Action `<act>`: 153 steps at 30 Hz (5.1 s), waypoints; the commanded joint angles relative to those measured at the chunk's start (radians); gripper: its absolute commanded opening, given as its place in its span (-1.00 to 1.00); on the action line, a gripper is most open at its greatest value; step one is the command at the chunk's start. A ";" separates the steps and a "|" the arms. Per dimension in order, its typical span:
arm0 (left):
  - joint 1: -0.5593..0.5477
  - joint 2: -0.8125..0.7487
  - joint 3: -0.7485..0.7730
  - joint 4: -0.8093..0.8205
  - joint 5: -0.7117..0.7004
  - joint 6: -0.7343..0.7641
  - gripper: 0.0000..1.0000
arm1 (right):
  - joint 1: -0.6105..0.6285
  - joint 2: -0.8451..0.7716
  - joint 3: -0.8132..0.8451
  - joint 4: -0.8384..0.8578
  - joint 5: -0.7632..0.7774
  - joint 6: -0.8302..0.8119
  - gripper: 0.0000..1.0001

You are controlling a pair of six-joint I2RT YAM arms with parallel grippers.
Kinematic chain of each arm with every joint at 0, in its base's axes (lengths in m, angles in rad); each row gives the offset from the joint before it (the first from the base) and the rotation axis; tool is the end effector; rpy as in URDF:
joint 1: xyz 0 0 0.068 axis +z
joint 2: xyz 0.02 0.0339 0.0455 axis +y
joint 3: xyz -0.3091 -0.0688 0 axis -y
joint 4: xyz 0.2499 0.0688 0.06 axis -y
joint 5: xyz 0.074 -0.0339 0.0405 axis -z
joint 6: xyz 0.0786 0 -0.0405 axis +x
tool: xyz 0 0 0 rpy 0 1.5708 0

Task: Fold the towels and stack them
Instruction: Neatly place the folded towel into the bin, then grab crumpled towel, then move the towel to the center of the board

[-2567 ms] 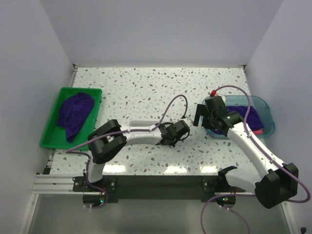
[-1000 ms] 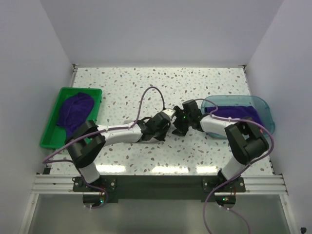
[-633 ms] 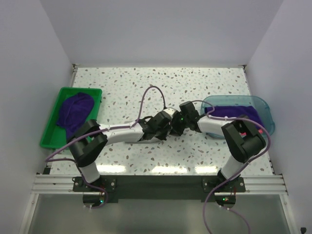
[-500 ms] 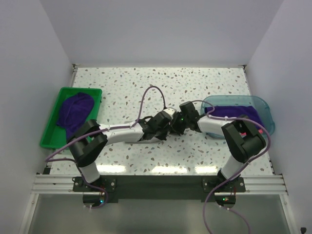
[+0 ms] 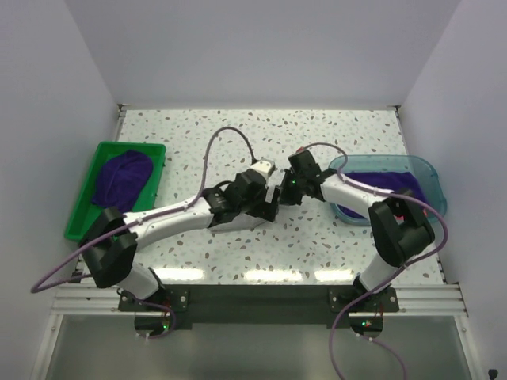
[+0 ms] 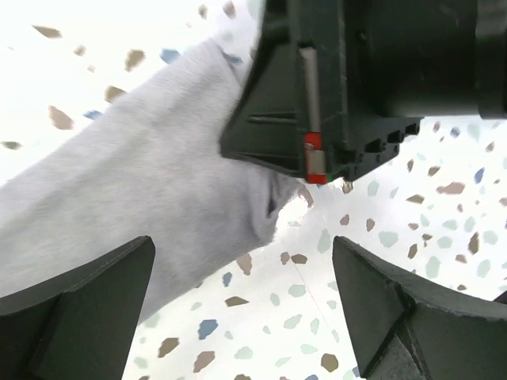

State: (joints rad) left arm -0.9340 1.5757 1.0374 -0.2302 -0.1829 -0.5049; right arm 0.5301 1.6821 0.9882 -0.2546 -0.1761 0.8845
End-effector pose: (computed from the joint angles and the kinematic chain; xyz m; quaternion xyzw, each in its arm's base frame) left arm 0.2348 -0.2935 0.2408 0.1603 0.9033 -0.1930 0.3479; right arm 0.3149 0.2005 0.1840 0.1407 0.9382 0.2618 0.1774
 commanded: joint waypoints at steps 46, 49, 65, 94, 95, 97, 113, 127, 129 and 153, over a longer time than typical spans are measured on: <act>0.409 -0.684 -0.333 -0.104 -0.348 0.184 1.00 | -0.527 -0.260 0.185 -0.236 0.822 -1.130 -1.00; 0.409 -0.684 -0.333 -0.103 -0.351 0.186 1.00 | -0.570 -0.246 0.179 -0.216 0.820 -1.150 -1.00; 0.409 -0.657 -0.335 -0.097 -0.357 0.189 1.00 | -0.657 -0.137 0.112 -0.114 0.895 -1.161 -0.76; 0.762 -0.158 0.145 -0.363 -0.240 0.036 1.00 | -0.538 -0.496 0.291 -0.466 0.231 -0.624 0.97; 0.797 -0.128 0.153 -0.357 -0.243 0.034 1.00 | -0.501 -0.507 0.262 -0.465 0.204 -0.639 0.97; 0.905 -0.096 0.167 -0.359 -0.245 0.017 1.00 | -0.446 -0.528 0.239 -0.468 0.182 -0.660 0.97; 1.261 0.231 0.161 -0.186 -0.242 -0.101 0.93 | -0.285 -0.581 0.153 -0.416 0.032 -0.719 0.97; 1.259 0.290 0.232 -0.225 -0.130 -0.092 -1.00 | -0.283 -0.573 0.173 -0.430 0.061 -0.736 0.97; 1.224 0.216 0.268 -0.239 -0.130 -0.070 -1.00 | -0.283 -0.571 0.182 -0.430 0.053 -0.737 0.97; 0.422 -0.279 0.150 -0.287 0.172 -0.305 0.04 | -0.251 -0.496 0.241 -0.423 -0.054 -0.783 0.97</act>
State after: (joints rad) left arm -0.4759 1.3231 1.2808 -0.5713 -0.1032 -0.7223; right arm 0.2619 1.1675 1.1965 -0.6914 -0.1833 0.1280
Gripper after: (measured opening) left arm 0.445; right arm 0.986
